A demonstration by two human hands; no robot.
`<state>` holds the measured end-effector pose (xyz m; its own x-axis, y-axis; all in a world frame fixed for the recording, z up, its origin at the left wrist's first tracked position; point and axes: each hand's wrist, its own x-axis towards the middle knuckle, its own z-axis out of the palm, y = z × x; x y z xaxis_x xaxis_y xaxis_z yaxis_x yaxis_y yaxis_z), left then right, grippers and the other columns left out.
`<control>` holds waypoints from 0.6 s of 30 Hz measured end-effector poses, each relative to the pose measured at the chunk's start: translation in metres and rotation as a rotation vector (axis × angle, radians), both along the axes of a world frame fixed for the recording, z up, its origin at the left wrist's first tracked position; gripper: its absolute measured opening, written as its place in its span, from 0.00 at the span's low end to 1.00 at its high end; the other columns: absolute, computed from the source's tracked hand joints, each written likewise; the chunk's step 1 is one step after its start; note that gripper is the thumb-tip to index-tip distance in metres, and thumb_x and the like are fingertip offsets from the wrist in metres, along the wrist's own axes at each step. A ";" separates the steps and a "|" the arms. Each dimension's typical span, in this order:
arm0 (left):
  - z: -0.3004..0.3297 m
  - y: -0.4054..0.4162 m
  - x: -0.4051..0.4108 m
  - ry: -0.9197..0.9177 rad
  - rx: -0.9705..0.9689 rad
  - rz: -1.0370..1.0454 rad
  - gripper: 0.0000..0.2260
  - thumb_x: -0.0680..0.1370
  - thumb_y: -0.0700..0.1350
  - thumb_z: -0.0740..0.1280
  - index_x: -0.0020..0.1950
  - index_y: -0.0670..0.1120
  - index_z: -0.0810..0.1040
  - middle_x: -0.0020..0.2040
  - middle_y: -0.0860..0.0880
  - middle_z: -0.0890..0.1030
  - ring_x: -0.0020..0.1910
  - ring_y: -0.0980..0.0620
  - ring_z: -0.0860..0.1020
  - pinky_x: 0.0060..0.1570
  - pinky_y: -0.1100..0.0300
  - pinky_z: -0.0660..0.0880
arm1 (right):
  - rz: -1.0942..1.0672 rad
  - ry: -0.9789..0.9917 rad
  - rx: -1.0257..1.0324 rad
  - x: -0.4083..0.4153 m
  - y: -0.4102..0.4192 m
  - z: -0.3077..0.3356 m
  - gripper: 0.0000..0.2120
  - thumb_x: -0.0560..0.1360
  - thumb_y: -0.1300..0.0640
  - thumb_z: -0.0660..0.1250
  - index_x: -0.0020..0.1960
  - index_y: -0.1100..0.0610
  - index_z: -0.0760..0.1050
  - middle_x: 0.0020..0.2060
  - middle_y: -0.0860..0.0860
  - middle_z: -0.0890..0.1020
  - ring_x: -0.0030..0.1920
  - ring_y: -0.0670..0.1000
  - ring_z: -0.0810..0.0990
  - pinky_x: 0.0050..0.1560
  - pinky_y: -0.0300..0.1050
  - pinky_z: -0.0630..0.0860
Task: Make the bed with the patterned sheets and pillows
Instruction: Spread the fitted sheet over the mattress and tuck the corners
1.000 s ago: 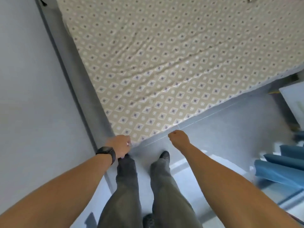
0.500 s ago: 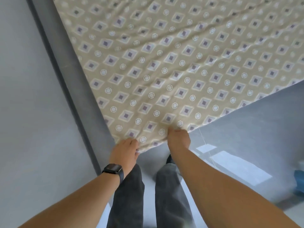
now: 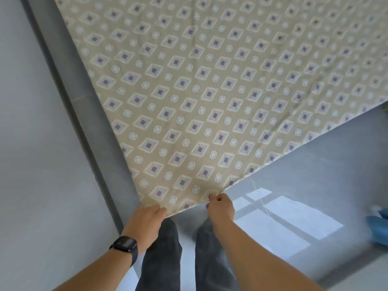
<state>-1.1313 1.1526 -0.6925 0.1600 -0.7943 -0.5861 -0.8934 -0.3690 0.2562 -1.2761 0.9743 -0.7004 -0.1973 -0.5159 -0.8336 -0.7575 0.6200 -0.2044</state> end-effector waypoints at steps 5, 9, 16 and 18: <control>-0.003 -0.008 -0.001 0.050 -0.051 0.017 0.12 0.71 0.45 0.76 0.40 0.53 0.73 0.35 0.55 0.76 0.30 0.52 0.70 0.31 0.62 0.66 | -0.087 -0.056 0.015 0.002 -0.004 -0.012 0.13 0.81 0.46 0.61 0.48 0.56 0.75 0.44 0.54 0.81 0.42 0.55 0.79 0.47 0.50 0.79; -0.002 -0.007 -0.004 0.107 0.014 -0.007 0.08 0.77 0.43 0.66 0.54 0.53 0.77 0.50 0.54 0.80 0.46 0.50 0.77 0.44 0.60 0.67 | -0.025 -0.051 0.011 -0.001 -0.007 -0.008 0.08 0.81 0.48 0.59 0.54 0.52 0.71 0.41 0.50 0.80 0.42 0.53 0.79 0.47 0.53 0.80; 0.073 -0.008 -0.016 0.250 0.248 0.181 0.12 0.83 0.48 0.56 0.63 0.60 0.72 0.61 0.55 0.77 0.59 0.53 0.77 0.59 0.62 0.72 | 0.095 -0.150 -0.065 -0.010 -0.008 0.092 0.12 0.83 0.53 0.59 0.65 0.50 0.69 0.55 0.51 0.78 0.52 0.53 0.79 0.52 0.47 0.76; 0.124 -0.024 -0.014 0.283 0.225 0.261 0.09 0.82 0.51 0.54 0.52 0.67 0.68 0.54 0.62 0.74 0.58 0.58 0.76 0.60 0.66 0.68 | 0.133 -0.203 -0.117 -0.004 -0.016 0.150 0.10 0.82 0.54 0.60 0.63 0.49 0.69 0.56 0.50 0.78 0.51 0.50 0.78 0.50 0.44 0.72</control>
